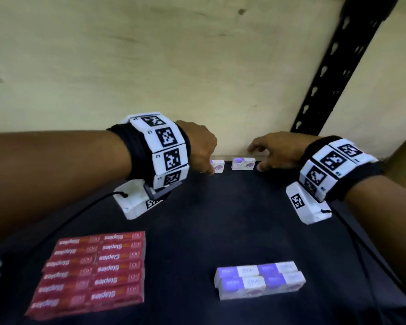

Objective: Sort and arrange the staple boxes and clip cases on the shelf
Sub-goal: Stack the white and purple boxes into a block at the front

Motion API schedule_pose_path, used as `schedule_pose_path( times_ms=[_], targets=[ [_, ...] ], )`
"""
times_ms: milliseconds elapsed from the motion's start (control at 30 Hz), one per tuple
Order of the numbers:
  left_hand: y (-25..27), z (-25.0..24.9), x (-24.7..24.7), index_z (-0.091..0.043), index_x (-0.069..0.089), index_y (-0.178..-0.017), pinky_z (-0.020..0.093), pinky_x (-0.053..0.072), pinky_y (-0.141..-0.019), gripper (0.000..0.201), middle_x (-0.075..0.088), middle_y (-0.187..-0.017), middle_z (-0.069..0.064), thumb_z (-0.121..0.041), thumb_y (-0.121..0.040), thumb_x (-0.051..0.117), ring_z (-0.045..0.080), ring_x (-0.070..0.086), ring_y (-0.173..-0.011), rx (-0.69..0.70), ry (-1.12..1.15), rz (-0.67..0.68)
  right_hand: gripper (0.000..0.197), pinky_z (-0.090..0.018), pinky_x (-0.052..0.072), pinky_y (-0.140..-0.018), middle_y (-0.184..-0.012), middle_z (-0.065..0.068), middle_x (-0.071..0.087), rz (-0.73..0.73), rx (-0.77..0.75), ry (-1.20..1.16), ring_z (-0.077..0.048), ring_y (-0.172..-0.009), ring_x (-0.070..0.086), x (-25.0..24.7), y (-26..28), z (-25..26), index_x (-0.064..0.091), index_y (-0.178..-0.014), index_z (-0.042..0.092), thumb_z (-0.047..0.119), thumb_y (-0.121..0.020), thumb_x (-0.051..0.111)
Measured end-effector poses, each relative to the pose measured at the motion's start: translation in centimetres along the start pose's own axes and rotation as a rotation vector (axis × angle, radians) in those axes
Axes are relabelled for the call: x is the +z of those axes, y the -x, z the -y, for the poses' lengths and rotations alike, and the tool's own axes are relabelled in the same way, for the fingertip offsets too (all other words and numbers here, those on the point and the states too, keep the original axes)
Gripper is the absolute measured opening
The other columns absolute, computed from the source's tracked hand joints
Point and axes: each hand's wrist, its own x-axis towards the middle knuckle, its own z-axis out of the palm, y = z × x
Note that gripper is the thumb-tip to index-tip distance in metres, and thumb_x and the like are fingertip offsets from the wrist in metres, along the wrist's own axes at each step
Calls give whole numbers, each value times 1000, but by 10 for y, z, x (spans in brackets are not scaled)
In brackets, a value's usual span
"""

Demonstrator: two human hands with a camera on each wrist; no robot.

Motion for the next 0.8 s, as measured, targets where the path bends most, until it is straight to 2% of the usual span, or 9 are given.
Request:
schedule_pose_path(
  times_ms=[67, 167, 233, 300, 400, 533, 600, 667, 800],
  targets=[
    [-11, 0, 4, -17, 60, -123, 27, 38, -60, 58, 65, -112, 2, -61, -85, 58, 23, 62, -96, 11, 7, 14, 58, -34, 43, -103, -137, 2, 56, 11, -17, -5, -21, -119, 56, 1, -10, -2, 49, -140, 26, 32, -87, 72],
    [-23, 0, 8, -17, 62, -121, 27, 39, -63, 51, 65, -110, 1, -55, -87, 59, 23, 62, -94, 26, 22, 46, 44, -36, 46, -100, -120, 7, 65, 34, -49, -33, -18, -108, 60, 4, -21, -4, 61, -129, 28, 29, -87, 73],
    [-28, 0, 10, -15, 64, -118, 25, 38, -60, 44, 65, -106, 0, -48, -89, 59, 23, 61, -88, 38, 30, 60, 28, -36, 49, -95, -108, 6, 68, 29, -69, -25, -18, -100, 61, 7, -25, -4, 68, -116, 27, 30, -88, 71],
    [-31, -2, 12, -13, 66, -113, 23, 33, -55, 35, 63, -99, 2, -38, -91, 59, 22, 55, -78, 47, 38, 60, 20, -37, 50, -93, -104, 3, 69, 12, -70, -21, -20, -97, 62, 9, -27, -3, 70, -108, 25, 31, -90, 69],
    [-31, -5, 13, -10, 68, -108, 22, 31, -52, 28, 61, -95, 3, -32, -92, 60, 22, 52, -75, 51, 34, 55, 17, -36, 52, -91, -100, 3, 71, 6, -60, -50, -19, -95, 64, 9, -25, -1, 73, -105, 26, 30, -89, 70],
    [-21, -8, 7, -9, 68, -104, 22, 34, -54, 27, 64, -98, 6, -32, -91, 63, 22, 55, -77, 69, 65, 47, 14, -35, 54, -88, -91, 7, 73, 36, -29, -69, -14, -89, 65, 5, -14, 1, 77, -99, 28, 29, -86, 74],
    [-12, -11, 3, -11, 66, -97, 20, 32, -50, 21, 61, -91, 6, -30, -91, 63, 21, 51, -74, 97, 82, 46, 14, -36, 54, -89, -89, 8, 73, 49, -19, -63, -13, -89, 66, 2, -4, 4, 78, -98, 29, 27, -83, 76],
    [3, -15, -2, -11, 68, -98, 20, 30, -47, 20, 57, -86, 5, -28, -91, 61, 19, 47, -70, 119, 90, 39, 16, -35, 54, -91, -90, 9, 73, 62, -24, -54, -12, -91, 65, 0, 8, 9, 78, -98, 30, 25, -83, 77],
    [40, -26, -4, -8, 70, -103, 21, 31, -46, 27, 65, -93, 8, -29, -91, 59, 17, 47, -69, 155, 91, 41, 17, -29, 53, -90, -86, 13, 72, 102, -55, -44, -9, -91, 65, 3, 41, 16, 78, -99, 29, 26, -83, 77]
  ],
)
